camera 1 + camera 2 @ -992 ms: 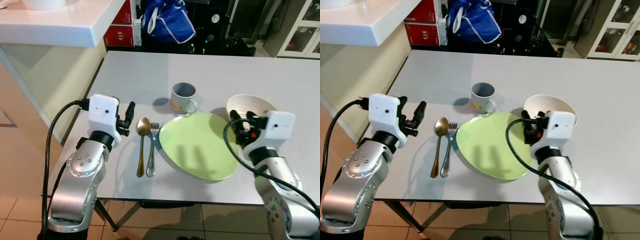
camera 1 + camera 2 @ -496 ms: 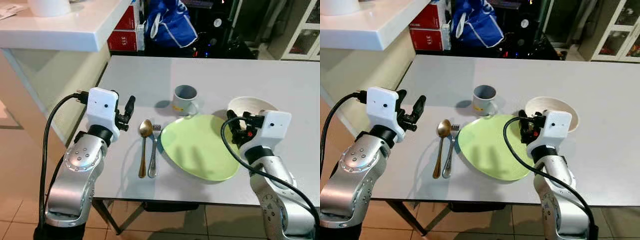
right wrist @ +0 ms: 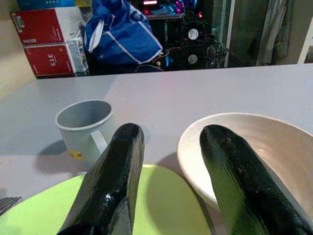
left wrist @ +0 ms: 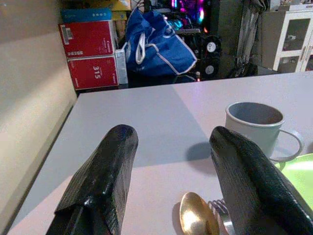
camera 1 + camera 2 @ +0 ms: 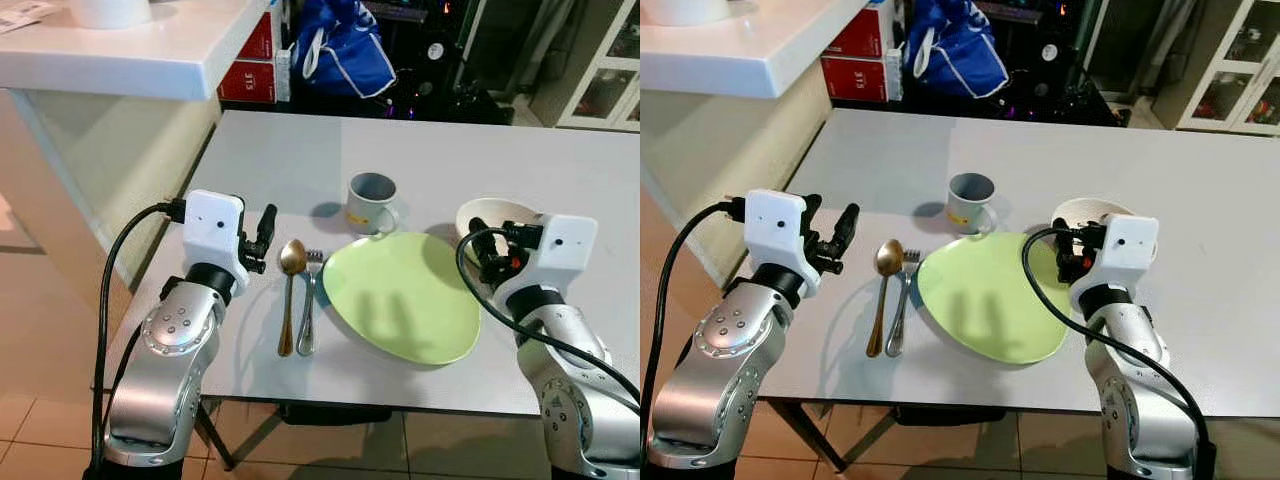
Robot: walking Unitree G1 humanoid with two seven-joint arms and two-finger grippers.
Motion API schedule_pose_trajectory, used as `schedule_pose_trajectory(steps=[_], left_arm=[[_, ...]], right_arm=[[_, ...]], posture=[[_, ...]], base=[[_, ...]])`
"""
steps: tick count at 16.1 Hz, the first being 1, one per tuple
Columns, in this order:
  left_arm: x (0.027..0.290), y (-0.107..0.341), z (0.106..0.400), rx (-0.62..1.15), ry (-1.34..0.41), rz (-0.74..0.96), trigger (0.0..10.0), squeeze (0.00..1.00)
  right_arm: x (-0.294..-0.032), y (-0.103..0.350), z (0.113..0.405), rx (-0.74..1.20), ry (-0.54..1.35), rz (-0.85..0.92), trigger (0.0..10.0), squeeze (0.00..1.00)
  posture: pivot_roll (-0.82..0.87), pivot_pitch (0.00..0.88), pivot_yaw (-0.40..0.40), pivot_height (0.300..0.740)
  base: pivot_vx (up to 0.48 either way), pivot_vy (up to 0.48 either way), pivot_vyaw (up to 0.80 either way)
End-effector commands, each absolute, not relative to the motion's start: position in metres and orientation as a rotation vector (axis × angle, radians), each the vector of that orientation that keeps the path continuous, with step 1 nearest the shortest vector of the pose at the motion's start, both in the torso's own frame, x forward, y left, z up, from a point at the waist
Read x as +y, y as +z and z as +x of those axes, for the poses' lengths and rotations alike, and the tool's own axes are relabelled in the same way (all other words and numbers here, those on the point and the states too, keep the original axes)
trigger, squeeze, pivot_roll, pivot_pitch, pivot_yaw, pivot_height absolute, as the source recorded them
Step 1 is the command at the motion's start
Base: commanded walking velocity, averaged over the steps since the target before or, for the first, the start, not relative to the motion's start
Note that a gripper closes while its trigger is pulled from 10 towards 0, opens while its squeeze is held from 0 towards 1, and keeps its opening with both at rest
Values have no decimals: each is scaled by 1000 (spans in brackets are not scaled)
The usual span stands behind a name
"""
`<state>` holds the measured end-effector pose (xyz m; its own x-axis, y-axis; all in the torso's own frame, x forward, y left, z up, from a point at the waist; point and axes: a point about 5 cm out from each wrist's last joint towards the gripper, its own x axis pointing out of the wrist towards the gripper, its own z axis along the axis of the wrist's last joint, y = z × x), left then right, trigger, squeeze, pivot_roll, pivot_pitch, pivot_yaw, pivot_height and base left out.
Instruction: Setting the table
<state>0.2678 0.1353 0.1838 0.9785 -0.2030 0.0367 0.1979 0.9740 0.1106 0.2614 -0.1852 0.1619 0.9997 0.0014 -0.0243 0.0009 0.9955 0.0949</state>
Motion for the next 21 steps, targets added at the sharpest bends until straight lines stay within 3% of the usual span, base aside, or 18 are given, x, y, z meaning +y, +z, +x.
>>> schedule_pose_trajectory(steps=[1, 8, 12, 21], left_arm=[[138, 184, 269, -49, -192, 115, 10000, 0], [142, 189, 269, -58, -183, 142, 10000, 0], [145, 190, 271, -58, -169, 146, 10000, 0], [152, 194, 274, -63, -141, 164, 10000, 0]], right_arm=[[-182, 161, 261, 39, 8, 100, 10000, 0], [-170, 158, 261, 41, 37, 121, 10000, 0], [-170, 159, 261, 36, 32, 122, 10000, 0], [-164, 157, 264, 20, 51, 131, 10000, 0]], posture=[[-15, 0, -14, 740], [26, 0, -12, 740], [22, 0, -3, 740], [40, 0, -6, 740]], base=[[-247, 0, 0], [-284, 0, 0], [0, 0, 0], [0, 466, 0]])
